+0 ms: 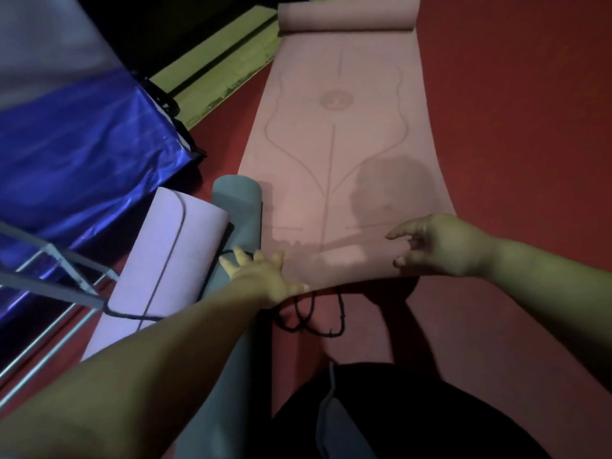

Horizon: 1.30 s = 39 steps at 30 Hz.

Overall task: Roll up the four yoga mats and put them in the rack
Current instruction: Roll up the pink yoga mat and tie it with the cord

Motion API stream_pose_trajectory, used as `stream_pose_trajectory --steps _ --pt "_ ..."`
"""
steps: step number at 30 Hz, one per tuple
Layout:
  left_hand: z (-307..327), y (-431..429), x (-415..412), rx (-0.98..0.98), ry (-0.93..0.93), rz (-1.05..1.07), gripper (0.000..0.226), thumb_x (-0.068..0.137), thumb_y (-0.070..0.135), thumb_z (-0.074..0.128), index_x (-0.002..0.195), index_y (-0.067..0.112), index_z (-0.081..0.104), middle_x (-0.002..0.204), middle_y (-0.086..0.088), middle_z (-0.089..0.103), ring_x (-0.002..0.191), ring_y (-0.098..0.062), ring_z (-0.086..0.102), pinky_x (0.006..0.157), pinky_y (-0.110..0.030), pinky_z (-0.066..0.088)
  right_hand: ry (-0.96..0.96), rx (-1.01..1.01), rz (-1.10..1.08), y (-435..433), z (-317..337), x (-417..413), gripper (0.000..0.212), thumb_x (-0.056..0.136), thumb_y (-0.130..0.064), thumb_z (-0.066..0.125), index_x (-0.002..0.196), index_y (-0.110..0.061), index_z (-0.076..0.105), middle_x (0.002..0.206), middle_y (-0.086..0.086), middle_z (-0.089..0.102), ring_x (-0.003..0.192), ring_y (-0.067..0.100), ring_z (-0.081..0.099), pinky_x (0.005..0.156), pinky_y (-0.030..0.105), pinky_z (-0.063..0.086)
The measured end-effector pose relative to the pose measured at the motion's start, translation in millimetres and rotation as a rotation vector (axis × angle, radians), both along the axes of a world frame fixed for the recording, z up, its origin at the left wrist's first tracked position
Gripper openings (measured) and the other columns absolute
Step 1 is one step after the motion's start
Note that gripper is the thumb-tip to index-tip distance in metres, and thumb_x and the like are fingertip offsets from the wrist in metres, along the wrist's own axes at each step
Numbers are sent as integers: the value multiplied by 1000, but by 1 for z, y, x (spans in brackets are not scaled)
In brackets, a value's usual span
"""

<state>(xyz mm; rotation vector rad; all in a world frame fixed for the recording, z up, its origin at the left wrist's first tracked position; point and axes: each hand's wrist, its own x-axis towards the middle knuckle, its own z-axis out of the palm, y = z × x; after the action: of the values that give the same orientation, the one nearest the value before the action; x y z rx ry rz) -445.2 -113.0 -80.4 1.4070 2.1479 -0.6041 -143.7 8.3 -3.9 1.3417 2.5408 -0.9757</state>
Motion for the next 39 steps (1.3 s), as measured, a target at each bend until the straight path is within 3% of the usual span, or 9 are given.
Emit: stream_pose_trajectory --steps 5,8,11,18,21,25,30,35,39 --pt "-21 1 15 230 -186 -111 75 91 69 51 150 26 35 155 -7 40 145 -34 32 119 -57 19 0 65 1 1 9 4 53 82 -34 83 132 -28 65 91 -6 64 87 7 61 76 19 40" --pt "-26 3 18 254 -314 -156 43 98 54 54 122 18 52 132 -10 60 121 -32 55 97 -38 42 -105 75 60 -2 4 9 52 82 -41 81 132 -32 65 110 -6 71 104 13 66 85 23 46" --pt "-27 3 29 333 -353 -194 30 102 43 52 111 15 54 120 -13 63 112 -33 57 85 -37 41 -312 244 174 -5 0 1 52 82 -57 71 128 -33 62 124 -4 68 115 23 63 91 34 52" --pt "-25 17 53 425 -455 -182 34 93 51 64 99 22 48 106 -1 59 99 -23 55 74 -33 35 -316 233 260 -11 -19 -35 57 88 -59 66 139 -36 54 129 2 65 117 29 61 91 36 51" --pt "-33 11 30 316 -444 -85 68 75 68 69 126 27 54 126 1 63 114 -22 58 93 -32 41 -220 145 181 -1 -10 -20 58 85 -57 72 139 -39 58 135 -7 65 123 21 59 97 30 46" --pt "-36 7 3 252 -205 -151 113 52 90 42 151 38 36 149 4 51 138 -19 45 115 -43 21 -187 217 50 22 6 17 52 80 -54 78 128 -38 67 124 -6 71 117 21 64 98 34 50" --pt "-6 33 21 299 -284 -29 103 66 86 58 154 55 13 160 4 31 144 -35 30 115 -67 20 -158 306 -130 39 32 71 46 84 -47 78 127 -36 69 117 -4 74 113 23 65 83 28 44" --pt "35 77 65 331 -461 -169 88 72 73 64 148 37 37 145 -4 50 132 -28 50 109 -45 42 -157 466 -240 41 63 126 35 85 -52 73 117 -37 72 109 2 75 105 31 67 81 37 53" --pt "77 102 105 456 -336 -312 70 82 57 72 138 26 44 130 -11 53 121 -33 52 102 -43 44 -115 493 -375 32 75 182 25 84 -54 74 101 -34 74 88 0 72 95 31 68 72 35 50"
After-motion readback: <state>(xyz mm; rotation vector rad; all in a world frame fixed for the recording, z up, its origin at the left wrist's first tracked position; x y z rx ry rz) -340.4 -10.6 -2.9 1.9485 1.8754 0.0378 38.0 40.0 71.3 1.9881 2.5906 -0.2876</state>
